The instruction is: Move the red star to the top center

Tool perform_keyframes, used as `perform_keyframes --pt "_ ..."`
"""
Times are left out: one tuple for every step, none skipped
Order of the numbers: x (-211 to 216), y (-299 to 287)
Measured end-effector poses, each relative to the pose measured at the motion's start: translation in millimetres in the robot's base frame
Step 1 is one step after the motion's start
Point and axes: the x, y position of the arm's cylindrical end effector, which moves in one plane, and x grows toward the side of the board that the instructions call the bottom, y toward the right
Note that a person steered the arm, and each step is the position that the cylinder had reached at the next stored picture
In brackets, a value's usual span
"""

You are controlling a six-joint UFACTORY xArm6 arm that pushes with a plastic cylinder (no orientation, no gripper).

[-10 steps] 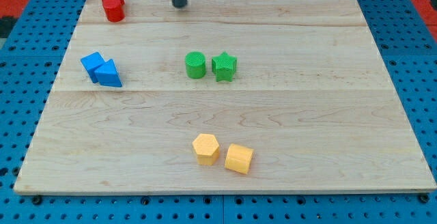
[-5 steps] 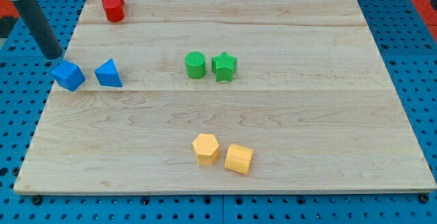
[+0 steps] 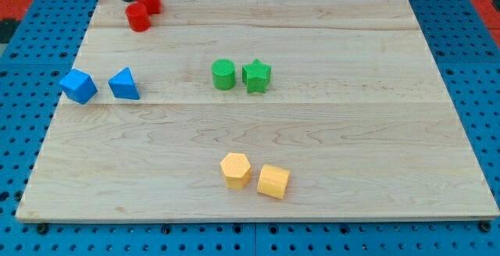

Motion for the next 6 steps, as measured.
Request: perform_keyframes --pt "38.8 41.7" --pt "34.9 20.5" --pt "-2.6 -18.9" --pt "-5.2 86.6" --pt "44.4 205.1" --pt "59.0 213.5"
